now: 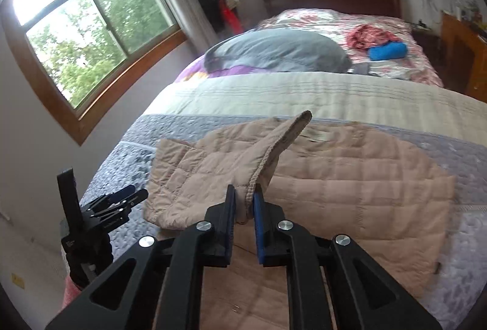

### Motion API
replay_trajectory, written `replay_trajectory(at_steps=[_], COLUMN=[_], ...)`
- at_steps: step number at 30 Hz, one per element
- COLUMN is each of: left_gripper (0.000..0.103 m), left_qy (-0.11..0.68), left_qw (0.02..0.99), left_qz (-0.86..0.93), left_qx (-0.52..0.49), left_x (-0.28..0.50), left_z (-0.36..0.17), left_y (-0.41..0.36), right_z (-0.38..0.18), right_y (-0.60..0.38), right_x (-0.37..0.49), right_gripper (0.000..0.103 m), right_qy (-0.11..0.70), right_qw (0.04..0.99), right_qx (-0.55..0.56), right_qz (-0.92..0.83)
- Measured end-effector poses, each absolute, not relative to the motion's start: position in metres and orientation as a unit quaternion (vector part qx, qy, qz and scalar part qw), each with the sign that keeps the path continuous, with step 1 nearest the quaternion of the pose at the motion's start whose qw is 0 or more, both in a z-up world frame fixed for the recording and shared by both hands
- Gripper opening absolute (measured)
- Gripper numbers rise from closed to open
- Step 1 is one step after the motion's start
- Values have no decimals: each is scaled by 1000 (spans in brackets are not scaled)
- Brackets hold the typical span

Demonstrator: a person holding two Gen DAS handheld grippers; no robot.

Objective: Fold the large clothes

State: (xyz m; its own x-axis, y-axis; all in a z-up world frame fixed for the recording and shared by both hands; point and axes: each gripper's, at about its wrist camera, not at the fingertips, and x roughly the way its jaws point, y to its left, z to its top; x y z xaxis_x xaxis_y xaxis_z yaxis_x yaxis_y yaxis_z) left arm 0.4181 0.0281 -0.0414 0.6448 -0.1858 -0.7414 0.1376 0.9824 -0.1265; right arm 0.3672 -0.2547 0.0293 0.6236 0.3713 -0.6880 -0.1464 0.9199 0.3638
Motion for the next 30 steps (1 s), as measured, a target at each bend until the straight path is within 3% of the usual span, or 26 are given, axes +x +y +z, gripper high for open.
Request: replay_trajectory(at_steps=[6, 19, 30], left_gripper=[55, 55, 54], left_qy=[448, 481, 455], left_qw=[888, 868, 879], left_qz=[-104, -96, -134], left_qx=[16, 76, 54], left_x=[430, 441, 426], left_z=[-65, -114, -68], left_y=[-17, -49, -86], right_z=[5, -113, -68], right_y=[-332, -431, -377], right_x=[349, 343, 341], right_gripper=[11, 4, 8], right_qy=[417, 483, 466], right_qw=[894, 847, 859], right_qx=[147, 222, 201], right_qz=[71, -12, 59])
